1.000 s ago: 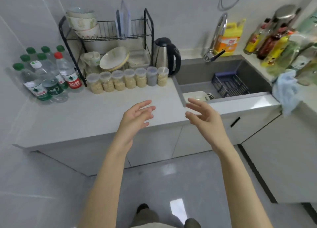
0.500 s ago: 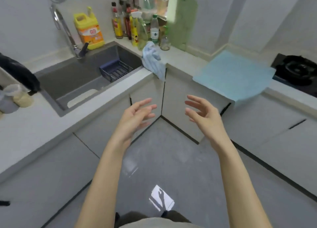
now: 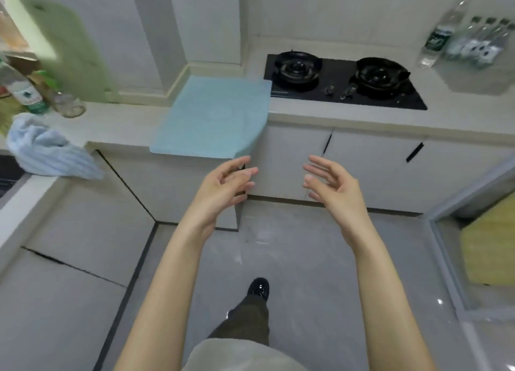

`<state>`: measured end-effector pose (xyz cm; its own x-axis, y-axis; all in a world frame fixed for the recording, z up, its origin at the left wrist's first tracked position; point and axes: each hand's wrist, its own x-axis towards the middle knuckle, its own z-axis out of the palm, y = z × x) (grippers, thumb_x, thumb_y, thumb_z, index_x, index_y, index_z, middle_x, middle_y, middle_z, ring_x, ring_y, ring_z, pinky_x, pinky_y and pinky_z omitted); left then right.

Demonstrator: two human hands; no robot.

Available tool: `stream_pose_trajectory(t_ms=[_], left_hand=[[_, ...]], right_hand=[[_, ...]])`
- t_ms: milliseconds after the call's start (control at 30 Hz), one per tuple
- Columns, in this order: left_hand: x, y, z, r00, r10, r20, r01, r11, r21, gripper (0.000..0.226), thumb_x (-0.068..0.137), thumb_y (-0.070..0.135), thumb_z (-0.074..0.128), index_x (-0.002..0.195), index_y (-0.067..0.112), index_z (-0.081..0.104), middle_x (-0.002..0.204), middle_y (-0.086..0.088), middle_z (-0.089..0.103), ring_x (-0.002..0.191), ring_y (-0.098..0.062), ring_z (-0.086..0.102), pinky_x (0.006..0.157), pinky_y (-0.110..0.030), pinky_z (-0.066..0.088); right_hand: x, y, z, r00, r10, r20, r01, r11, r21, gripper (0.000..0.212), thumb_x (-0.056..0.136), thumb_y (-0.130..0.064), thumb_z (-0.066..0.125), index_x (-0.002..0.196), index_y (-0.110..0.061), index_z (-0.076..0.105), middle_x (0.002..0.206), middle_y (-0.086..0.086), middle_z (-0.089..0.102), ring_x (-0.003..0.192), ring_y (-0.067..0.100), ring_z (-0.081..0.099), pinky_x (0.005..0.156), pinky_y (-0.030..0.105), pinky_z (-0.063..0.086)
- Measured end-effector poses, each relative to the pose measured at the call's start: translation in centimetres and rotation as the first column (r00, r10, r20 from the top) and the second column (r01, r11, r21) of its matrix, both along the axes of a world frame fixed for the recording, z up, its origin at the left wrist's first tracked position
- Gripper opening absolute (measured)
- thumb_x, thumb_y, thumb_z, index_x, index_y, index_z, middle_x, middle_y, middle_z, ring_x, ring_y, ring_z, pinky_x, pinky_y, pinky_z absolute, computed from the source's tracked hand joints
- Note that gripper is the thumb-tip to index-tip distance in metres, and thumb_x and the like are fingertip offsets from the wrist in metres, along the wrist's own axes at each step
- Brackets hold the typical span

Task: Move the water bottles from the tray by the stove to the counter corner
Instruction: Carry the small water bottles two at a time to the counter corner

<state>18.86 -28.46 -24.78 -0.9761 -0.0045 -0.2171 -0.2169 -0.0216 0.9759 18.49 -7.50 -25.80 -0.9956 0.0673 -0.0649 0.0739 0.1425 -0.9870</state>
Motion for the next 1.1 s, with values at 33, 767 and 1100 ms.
stream_pose_trajectory(t_ms=[33, 767, 1100], left_hand=[[-2.0, 1.7, -0.2, 0.999, -0.041, 0.004, 0.041, 0.999, 0.004, 0.033, 0.095, 0.022, 0.058, 0.128, 0.025, 0.057, 0.116, 0.007, 0.07, 0.105, -0.015, 0.068, 0.094, -0.032, 0.053], [-31.9, 34.2, 1.9, 0.836, -0.547, -0.052, 0.549, 0.834, 0.052, 0.027, 0.096, 0.021, 0.057, 0.122, 0.024, 0.063, 0.112, 0.011, 0.071, 0.103, -0.012, 0.068, 0.094, -0.031, 0.053], [-40.7, 49.2, 0.3, 0.848, -0.527, -0.055, 0.529, 0.847, 0.046, 0.026, 0.098, 0.017, 0.053, 0.119, 0.027, 0.064, 0.113, 0.011, 0.071, 0.102, -0.011, 0.069, 0.094, -0.032, 0.053]], right_hand=[[-1.1, 1.7, 0.0, 0.999, -0.042, 0.003, 0.042, 0.999, 0.004, 0.035, 0.093, -0.015, 0.063, 0.126, -0.024, 0.059, 0.121, -0.007, 0.066, 0.103, 0.02, 0.068, 0.096, 0.041, 0.054], [-18.3, 29.8, 1.7, 0.791, -0.611, -0.034, 0.611, 0.792, 0.003, 0.03, 0.093, -0.016, 0.063, 0.115, -0.037, 0.062, 0.119, -0.01, 0.067, 0.097, 0.014, 0.069, 0.095, 0.042, 0.054], [-27.1, 45.7, 0.4, 0.805, -0.59, -0.057, 0.59, 0.807, -0.022, 0.032, 0.094, -0.011, 0.061, 0.123, -0.024, 0.061, 0.12, -0.003, 0.068, 0.097, 0.016, 0.068, 0.091, 0.037, 0.052]])
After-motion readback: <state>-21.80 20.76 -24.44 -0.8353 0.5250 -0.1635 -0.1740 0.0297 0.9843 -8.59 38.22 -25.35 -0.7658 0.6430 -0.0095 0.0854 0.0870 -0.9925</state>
